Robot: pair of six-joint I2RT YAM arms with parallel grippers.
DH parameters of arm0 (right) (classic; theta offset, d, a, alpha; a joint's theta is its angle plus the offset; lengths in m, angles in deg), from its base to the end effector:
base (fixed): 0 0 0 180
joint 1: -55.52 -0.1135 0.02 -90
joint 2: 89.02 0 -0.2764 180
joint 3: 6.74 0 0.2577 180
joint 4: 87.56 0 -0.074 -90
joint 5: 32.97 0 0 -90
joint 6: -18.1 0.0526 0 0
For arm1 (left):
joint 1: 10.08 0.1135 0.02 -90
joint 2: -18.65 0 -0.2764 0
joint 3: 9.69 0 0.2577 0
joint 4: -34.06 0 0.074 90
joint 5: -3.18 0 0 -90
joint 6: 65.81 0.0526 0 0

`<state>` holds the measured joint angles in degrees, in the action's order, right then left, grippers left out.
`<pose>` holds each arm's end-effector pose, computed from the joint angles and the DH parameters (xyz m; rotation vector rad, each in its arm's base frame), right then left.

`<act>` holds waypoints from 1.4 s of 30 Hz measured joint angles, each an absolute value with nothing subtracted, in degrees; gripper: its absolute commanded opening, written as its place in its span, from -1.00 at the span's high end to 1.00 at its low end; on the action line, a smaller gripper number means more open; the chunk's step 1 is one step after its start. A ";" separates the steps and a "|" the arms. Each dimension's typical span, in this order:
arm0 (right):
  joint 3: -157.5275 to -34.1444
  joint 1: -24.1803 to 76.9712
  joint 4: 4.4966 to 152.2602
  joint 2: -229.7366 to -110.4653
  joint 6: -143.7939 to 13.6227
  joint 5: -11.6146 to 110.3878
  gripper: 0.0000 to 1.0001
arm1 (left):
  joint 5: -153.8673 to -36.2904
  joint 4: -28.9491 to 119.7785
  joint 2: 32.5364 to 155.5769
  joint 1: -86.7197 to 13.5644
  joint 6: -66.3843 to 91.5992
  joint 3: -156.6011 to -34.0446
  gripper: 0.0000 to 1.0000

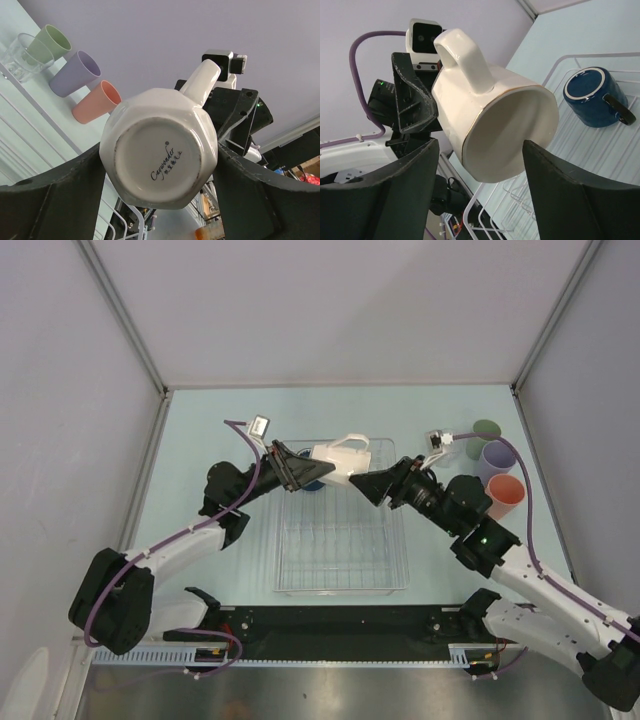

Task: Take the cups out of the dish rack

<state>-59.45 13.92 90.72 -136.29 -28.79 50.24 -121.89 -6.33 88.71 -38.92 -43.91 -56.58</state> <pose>0.1566 0.1474 0.3492 -0.0823 1.6441 1.2532 0.2258 -0.1589 0.3066 0.0983 1.5723 -1.7741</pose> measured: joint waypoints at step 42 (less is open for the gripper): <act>-62.77 10.57 86.88 -136.29 -29.55 50.31 1.00 | -127.90 -0.64 88.76 -40.14 -43.60 -59.40 -0.75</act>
<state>-62.77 10.57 86.88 -136.29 -29.55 50.31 -127.90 -0.64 88.76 -40.14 -43.60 -59.40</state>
